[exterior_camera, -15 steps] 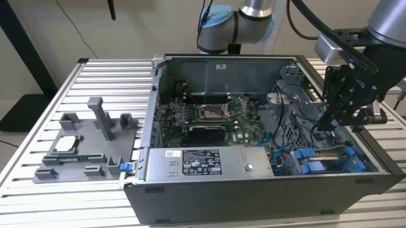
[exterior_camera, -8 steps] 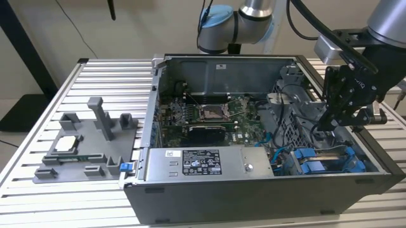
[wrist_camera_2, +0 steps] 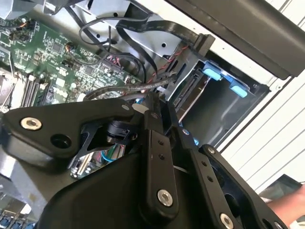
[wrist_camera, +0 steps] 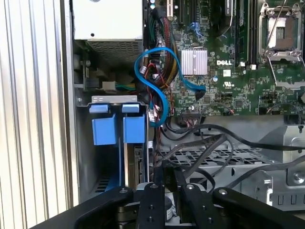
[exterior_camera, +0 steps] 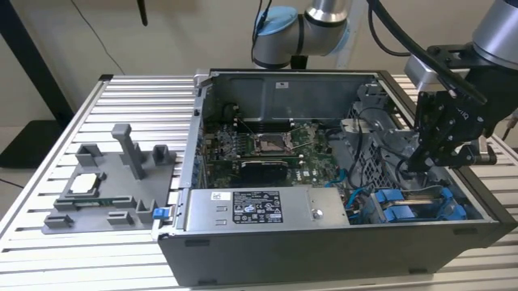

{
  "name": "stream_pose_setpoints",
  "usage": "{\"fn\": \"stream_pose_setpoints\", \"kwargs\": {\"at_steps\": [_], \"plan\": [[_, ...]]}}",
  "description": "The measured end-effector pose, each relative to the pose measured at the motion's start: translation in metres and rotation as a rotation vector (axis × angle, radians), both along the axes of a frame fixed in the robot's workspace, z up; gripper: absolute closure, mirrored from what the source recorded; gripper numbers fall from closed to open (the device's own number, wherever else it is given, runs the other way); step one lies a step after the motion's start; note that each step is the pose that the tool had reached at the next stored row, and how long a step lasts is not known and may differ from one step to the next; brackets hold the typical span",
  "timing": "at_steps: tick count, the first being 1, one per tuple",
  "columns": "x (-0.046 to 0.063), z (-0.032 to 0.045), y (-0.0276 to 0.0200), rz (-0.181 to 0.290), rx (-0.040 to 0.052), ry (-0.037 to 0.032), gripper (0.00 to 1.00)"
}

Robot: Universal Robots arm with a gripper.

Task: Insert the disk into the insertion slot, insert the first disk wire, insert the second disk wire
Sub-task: 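Insert the first disk wire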

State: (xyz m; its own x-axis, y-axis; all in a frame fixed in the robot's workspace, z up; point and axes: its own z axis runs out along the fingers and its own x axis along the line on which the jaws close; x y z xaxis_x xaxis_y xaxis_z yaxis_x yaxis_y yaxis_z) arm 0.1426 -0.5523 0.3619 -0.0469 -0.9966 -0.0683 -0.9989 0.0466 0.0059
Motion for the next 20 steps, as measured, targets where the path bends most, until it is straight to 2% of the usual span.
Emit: {"fn": "stream_pose_setpoints", "kwargs": {"at_steps": [6, 17, 20], "plan": [[0.002, -0.0013, -0.0096, 0.000, 0.0000, 0.0014, 1.00], [0.002, -0.0020, -0.0114, 0.000, 0.0001, 0.0015, 1.00], [0.002, -0.0025, -0.0132, 0.000, -0.0001, 0.0016, 1.00]]}}
